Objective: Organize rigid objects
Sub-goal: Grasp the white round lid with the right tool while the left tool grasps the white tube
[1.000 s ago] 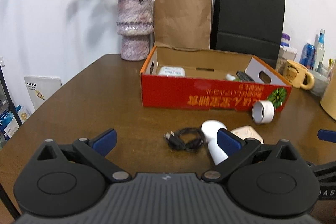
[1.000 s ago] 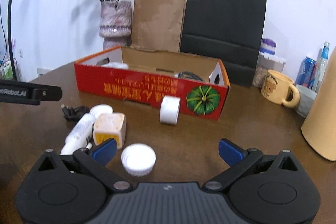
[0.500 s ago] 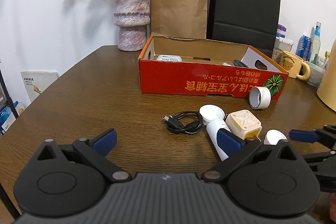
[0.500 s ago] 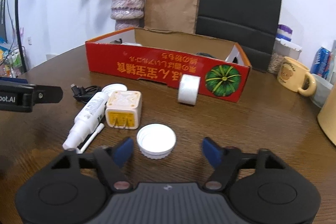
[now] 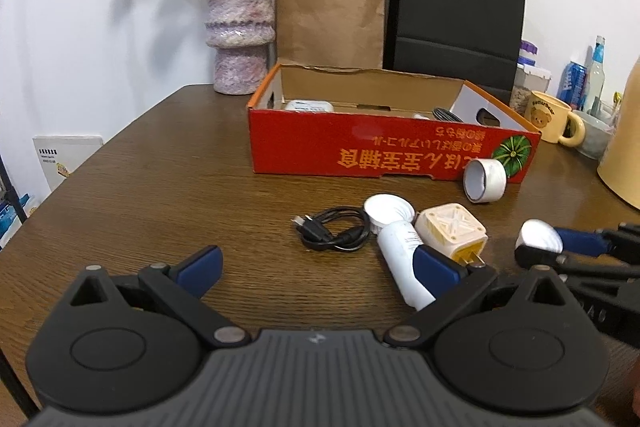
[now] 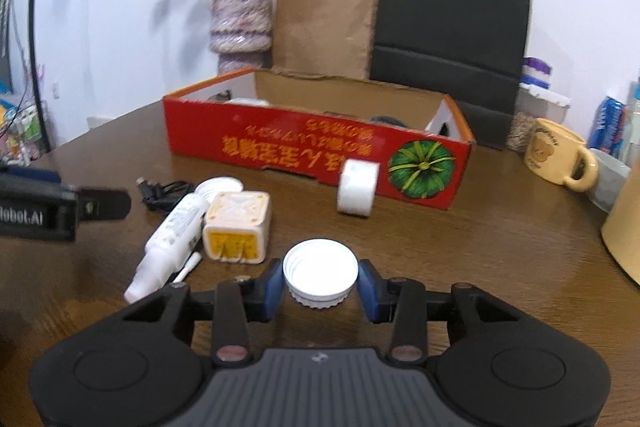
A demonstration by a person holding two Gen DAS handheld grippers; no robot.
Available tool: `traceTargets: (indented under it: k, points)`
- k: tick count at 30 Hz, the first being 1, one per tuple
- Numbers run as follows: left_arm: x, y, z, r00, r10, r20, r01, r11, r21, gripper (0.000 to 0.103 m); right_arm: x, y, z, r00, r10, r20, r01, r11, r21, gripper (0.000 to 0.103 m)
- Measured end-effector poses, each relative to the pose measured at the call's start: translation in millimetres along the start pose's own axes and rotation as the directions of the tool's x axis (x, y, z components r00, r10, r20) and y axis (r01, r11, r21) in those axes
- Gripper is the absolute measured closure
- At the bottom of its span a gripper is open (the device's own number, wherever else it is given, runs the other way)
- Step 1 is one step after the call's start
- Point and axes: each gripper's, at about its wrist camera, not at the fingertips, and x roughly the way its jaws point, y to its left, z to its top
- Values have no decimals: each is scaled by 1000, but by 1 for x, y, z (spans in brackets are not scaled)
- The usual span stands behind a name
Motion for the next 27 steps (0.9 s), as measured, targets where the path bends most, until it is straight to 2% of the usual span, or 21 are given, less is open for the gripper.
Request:
traceTargets:
  k: [6,12,14,16,20,23,24,25,27]
  points:
    - [10,-21,-2,1000,13,-26,-12,999,30,0,-8,-10,2,998,-56,25,54,997,46,64]
    - [20,-40,-5,998,38,-46,-35,997,64,1,-13,-13,2,996,-74,42,71,995,65,64]
    - [23,-45,-5,998,42,-48,-38,997,70,7,-14,-14,3,996,-75,46,72,995,67,64]
    - [26,-48,-5,997,46,-58,-41,996,73,18,-15,-13,2,996,-73,48,70,995,67,64]
    - [31,-50,-5,997,20,-77,-15,998,58,33,-16,-12,2,996,-70,50,67,996,65,64]
    - [31,-51,-5,997,-16,-74,20,999,48,54,-16,-11,1,996,-69,50,66,996,60,64]
    - [30,-51,-5,997,-35,-73,39,998,46,67,-16,-11,1,996,-69,50,66,996,59,64]
    - [29,-51,-5,996,-49,-73,52,998,44,73,-16,-10,1,996,-68,49,66,996,57,64]
    - [28,-51,-6,996,-52,-70,55,997,44,73,-16,-10,0,997,-67,47,65,996,55,64]
